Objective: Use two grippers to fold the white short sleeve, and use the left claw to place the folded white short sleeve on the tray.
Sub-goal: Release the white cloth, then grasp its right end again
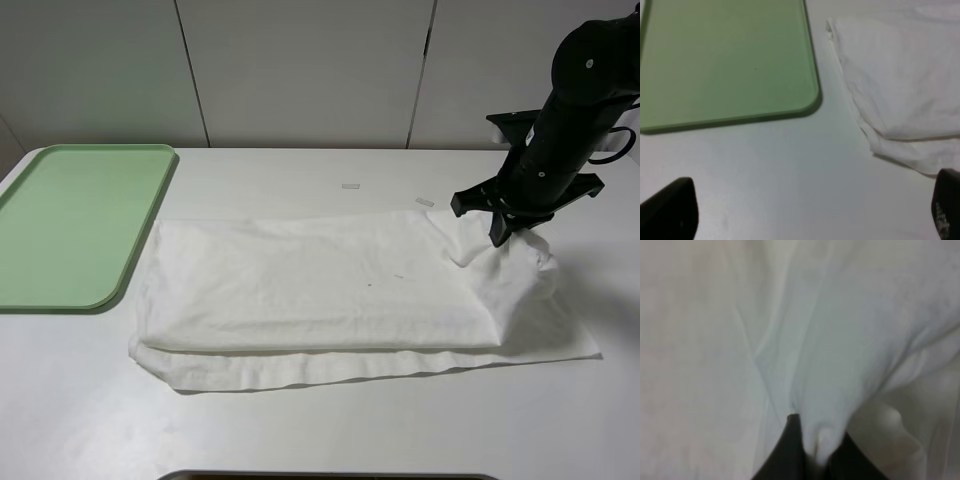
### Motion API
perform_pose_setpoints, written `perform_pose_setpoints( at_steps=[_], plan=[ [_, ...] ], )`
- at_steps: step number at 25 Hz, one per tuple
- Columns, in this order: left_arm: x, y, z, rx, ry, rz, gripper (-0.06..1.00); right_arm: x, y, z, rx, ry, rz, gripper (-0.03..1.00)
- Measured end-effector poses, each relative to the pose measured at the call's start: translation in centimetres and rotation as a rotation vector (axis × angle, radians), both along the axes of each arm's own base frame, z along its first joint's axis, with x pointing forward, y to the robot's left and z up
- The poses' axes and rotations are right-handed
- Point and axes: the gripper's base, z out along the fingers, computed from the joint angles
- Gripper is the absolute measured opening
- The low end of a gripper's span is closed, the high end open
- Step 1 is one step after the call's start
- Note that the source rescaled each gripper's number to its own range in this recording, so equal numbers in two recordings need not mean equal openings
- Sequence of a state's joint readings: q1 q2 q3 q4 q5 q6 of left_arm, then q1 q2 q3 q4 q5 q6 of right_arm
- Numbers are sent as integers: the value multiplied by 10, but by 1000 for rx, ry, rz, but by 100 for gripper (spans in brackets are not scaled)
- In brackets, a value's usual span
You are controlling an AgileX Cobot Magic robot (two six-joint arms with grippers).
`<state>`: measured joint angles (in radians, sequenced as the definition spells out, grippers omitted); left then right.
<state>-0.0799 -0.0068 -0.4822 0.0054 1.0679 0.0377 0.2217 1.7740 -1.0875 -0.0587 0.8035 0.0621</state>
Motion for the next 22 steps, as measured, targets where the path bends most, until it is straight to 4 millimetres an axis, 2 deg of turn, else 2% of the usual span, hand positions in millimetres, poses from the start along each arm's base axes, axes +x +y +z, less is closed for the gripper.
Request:
perform_pose_setpoints(
  at_steps=[5,11,13,15,16,17,20,22],
  plan=[
    [0,0,0,0,0,0,92,0,-1,0,6,4,-18,2],
    [0,0,0,0,0,0,92,1,-34,-1,-20,51,-105,2],
    [0,0,0,0,0,0,92,2,-48,-1,-30,44,-118,6],
    [0,0,0,0,0,0,92,3,-50,-1,-35,33,-92,20],
    [0,0,0,0,0,0,92,3,-52,-2,-37,27,-76,33],
    [0,0,0,0,0,0,92,3,-52,-2,-37,27,-76,33],
    [0,0,0,0,0,0,92,1,-55,-10,-31,4,-41,86],
    [0,0,0,0,0,0,92,-3,-54,-15,-24,8,-40,96]
  ],
)
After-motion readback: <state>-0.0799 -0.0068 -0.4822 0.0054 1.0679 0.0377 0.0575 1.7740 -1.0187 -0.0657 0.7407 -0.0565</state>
